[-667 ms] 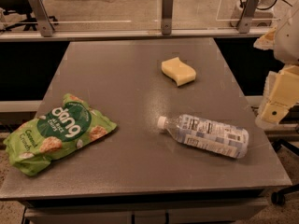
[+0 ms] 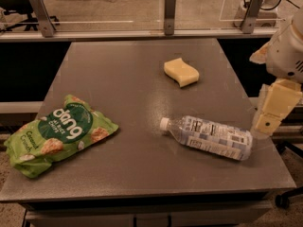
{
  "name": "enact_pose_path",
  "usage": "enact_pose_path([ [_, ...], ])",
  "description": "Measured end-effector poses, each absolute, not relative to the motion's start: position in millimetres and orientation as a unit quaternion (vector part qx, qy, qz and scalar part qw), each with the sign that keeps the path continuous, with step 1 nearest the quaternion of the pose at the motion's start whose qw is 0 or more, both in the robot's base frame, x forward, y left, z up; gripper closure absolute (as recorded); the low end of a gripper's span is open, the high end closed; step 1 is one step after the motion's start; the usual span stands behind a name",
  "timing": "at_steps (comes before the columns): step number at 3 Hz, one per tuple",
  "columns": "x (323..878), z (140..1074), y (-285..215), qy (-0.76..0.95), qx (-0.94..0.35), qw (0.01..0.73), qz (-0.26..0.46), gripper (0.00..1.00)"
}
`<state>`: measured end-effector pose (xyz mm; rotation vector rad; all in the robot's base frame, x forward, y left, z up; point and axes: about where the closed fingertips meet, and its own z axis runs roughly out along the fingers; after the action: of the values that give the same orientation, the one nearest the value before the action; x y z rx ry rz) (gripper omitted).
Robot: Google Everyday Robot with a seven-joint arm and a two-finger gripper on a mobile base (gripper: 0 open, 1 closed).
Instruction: Move blue plastic bottle near green rice chip bag
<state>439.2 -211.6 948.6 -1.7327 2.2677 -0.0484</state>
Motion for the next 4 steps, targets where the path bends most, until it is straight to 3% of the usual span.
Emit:
enact_pose_path([
  [2, 429.6, 881.1, -176.1, 0.768, -0.634, 0.091, -0.001, 0.00],
  [4, 422.7, 856.3, -171.2, 0.764, -0.642, 0.065, 0.003, 0.41],
])
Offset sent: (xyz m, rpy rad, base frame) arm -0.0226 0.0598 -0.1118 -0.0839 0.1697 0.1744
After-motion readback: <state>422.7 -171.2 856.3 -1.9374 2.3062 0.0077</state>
